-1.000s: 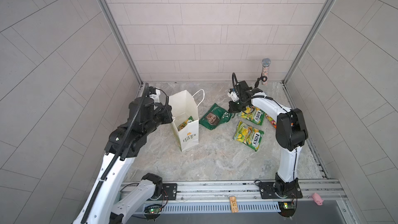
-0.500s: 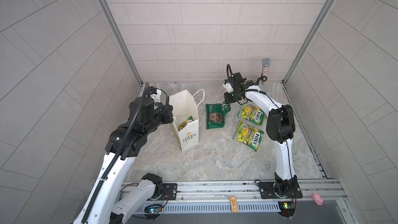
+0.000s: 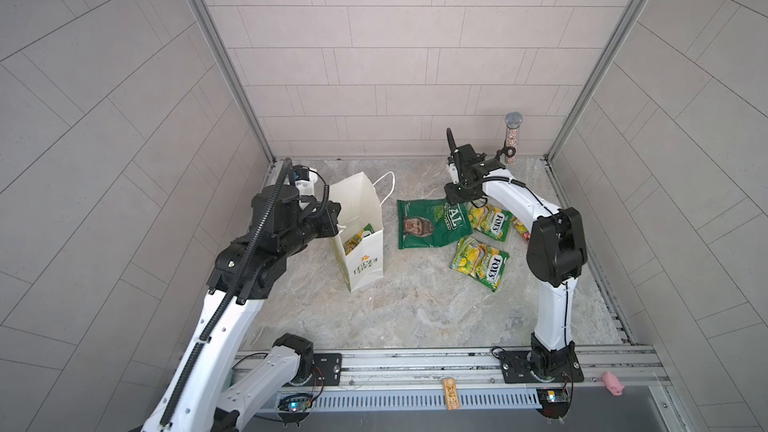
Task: Take the snacks out of the paper bag
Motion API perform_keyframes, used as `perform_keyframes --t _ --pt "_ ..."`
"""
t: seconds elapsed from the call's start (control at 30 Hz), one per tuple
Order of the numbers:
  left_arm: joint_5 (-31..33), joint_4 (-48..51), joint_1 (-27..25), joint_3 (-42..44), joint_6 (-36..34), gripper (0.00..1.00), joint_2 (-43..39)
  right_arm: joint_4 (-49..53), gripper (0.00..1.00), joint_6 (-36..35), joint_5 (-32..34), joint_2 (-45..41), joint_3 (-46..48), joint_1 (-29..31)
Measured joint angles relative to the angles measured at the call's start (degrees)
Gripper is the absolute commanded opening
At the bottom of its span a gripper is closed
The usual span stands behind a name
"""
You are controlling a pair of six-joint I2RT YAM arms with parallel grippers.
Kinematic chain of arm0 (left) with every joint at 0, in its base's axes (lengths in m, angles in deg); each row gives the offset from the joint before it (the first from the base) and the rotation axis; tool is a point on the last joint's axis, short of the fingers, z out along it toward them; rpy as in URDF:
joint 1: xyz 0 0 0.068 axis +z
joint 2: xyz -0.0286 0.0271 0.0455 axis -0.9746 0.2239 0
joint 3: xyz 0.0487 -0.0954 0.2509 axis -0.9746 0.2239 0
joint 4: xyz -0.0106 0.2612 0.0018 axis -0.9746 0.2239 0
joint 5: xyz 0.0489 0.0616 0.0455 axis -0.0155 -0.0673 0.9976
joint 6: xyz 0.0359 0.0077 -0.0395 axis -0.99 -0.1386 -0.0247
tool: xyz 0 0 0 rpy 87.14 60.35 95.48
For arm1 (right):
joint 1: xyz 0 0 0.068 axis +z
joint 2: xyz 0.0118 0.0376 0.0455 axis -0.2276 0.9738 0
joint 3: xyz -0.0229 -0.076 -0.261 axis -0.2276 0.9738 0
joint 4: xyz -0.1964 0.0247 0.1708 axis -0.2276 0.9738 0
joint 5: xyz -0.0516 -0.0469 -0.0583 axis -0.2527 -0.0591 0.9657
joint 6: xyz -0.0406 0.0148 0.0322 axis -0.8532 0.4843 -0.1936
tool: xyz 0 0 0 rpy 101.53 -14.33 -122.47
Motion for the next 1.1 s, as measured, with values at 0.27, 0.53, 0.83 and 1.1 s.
perform_keyframes --t 0.27,0.53,0.83,1.1 --pt "-5.3 -1.4 0.0 -1.2 -0.7 0.00 5.3 -8.0 0.60 2.0 -0.7 -21.0 12.3 0.0" --pt "-12.8 -4.2 0.0 -6.4 -3.2 0.00 12.7 -15.4 0.60 5.3 -11.5 -23.1 27.3 6.3" --pt "-20.0 -5.6 -2.6 -10.9 -6.6 0.00 19.9 -26.8 0.60 14.6 -17.9 -21.3 36.3 15.5" --pt "-21.7 -6.0 -8.5 -12.9 -9.3 0.00 23.0 -38.9 0.60 22.0 -20.6 -20.9 42.7 18.3"
